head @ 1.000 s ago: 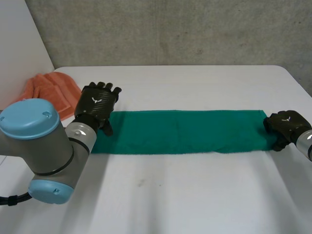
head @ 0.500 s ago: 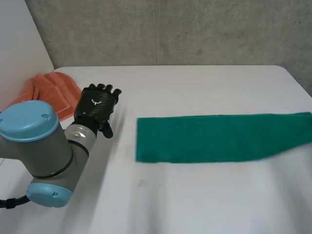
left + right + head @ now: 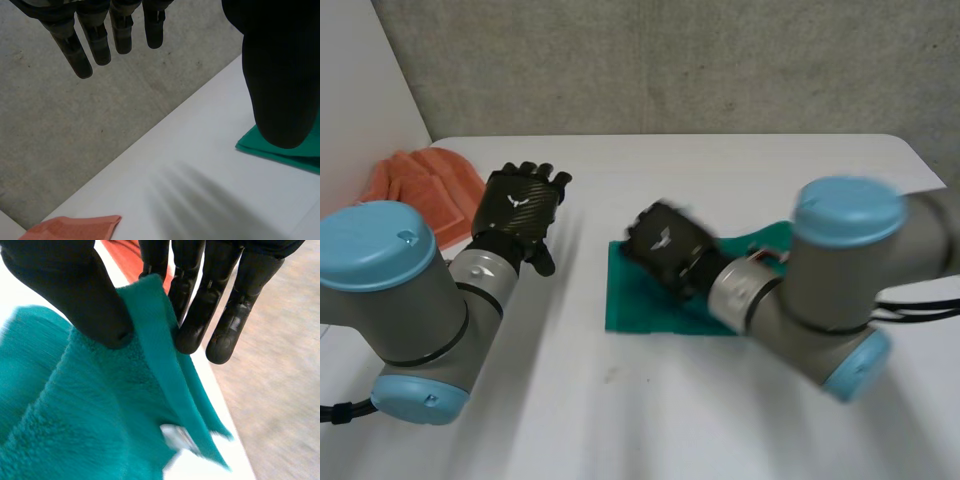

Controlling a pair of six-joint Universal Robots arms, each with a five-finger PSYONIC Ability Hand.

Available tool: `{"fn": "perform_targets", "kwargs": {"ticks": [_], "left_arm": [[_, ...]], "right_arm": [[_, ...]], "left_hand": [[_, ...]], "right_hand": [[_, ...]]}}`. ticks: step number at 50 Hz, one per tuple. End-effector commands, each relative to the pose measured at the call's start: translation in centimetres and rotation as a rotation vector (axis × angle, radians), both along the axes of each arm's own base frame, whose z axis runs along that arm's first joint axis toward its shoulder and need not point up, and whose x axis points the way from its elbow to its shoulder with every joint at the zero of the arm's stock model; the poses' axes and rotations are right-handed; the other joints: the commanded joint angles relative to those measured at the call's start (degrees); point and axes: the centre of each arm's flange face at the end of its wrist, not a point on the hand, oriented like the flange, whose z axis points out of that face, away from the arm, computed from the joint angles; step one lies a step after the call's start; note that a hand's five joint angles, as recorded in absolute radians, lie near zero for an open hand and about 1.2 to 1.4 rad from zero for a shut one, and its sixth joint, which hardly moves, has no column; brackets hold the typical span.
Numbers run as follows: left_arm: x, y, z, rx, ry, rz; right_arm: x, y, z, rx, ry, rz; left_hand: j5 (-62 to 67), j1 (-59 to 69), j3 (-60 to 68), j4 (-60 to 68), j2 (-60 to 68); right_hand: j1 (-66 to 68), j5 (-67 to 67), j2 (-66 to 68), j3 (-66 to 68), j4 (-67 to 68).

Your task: Fold the laundry.

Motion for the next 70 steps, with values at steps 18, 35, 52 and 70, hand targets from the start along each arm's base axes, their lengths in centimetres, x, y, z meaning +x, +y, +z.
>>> {"fn": "perform_targets", "kwargs": {"ticks": [18,35,52,70], "left_arm": [[-4.7,2.5,-0.3,-0.014,0.005,-0.136],[-4.6,2.8,-0.2,-0.010,0.005,-0.136],[-3.4,1.6,1.4,-0.019,0.079,-0.029],[-6.8,1.9,0.0,0.165,0.220,-0.117]], "right_arm": [[-13.8,-5.5,-5.0,0.379,0.081,-0.573],[-10.7,-7.0,-1.2,0.153,0.004,-0.492],[2.2,3.8,-1.0,0.061,0.021,-0.128],[-5.0,-4.6,-1.3,0.505,-0.170,-0.524]], "left_hand": [[-2.5,-0.8,-2.0,-1.5,-1.6],[-2.5,-0.8,-2.0,-1.5,-1.6],[-2.7,-1.0,-2.2,-1.7,-1.8],[-1.8,-0.1,-1.3,-0.8,-0.9]], "right_hand": [[-27.9,-40.1,-39.5,-40.7,-41.2],[31.0,18.8,19.4,18.2,17.7],[-39.0,-51.2,-50.6,-51.8,-52.3],[-39.0,-51.2,-50.6,-51.8,-52.3]]}}
